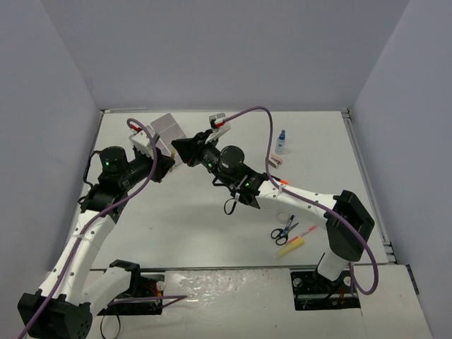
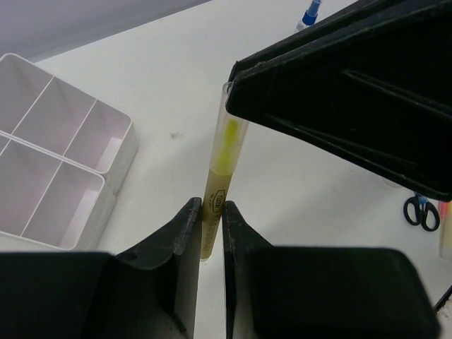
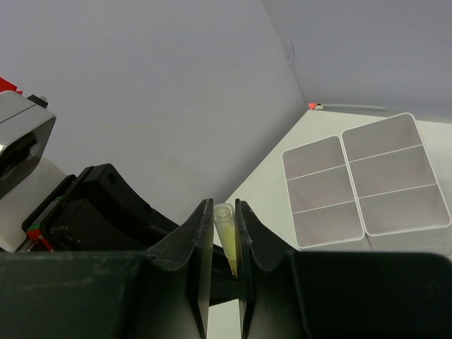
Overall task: Sort the stationery into containers
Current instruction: Close the pen cap on the pen.
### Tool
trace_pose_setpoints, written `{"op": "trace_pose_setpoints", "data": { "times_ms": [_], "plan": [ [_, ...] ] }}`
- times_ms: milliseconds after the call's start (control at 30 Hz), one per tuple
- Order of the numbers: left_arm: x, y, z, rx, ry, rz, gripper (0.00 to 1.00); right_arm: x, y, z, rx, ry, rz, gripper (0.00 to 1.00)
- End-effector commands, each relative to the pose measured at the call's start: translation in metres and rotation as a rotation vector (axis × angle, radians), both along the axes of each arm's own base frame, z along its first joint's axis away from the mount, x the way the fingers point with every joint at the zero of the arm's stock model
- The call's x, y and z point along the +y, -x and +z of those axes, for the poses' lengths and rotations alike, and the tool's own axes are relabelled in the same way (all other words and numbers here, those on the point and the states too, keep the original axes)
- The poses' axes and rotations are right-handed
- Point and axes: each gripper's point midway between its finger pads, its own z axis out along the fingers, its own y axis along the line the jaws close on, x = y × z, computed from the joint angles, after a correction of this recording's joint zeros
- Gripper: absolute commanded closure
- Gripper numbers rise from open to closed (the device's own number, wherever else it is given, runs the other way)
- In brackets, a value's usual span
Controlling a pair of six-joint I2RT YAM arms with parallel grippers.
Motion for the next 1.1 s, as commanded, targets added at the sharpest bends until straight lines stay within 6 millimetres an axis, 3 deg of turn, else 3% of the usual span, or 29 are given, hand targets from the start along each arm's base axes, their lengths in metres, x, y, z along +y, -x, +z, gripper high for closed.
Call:
{"op": "trace_pose_setpoints", "data": {
  "times_ms": [0, 200, 533, 733, 900, 1067],
  "plan": [
    [0.009, -0.007, 0.163, -0.534, 0.118, 0.049, 1.0, 0.022, 0.069, -0.118, 0.178, 0.333, 0.182, 1.0],
    [0.008, -0.008, 0.163, -0.532, 0.119, 0.044, 1.0, 0.02, 0.074, -0.131, 0.207, 0.343, 0.182, 1.0],
    [0.009, -0.006, 0.158, -0.525, 0.105, 0.041, 1.0, 0.019, 0.067, -0.114, 0.193, 0.298, 0.183, 1.0],
    [0.007, -0.004, 0.155, -0.525, 0.088, 0.024, 1.0, 0.017, 0.061, -0.118, 0.205, 0.298, 0.183, 0.99],
    [0.005, -0.003, 0.142, -0.509, 0.073, 0.004, 1.0, 0.024, 0.051, -0.087, 0.157, 0.27, 0.214, 0.75],
    [0.004, 0.0, 0.132, -0.485, 0.061, -0.007, 1.0, 0.021, 0.04, -0.046, 0.109, 0.205, 0.231, 0.71]
  ]
}}
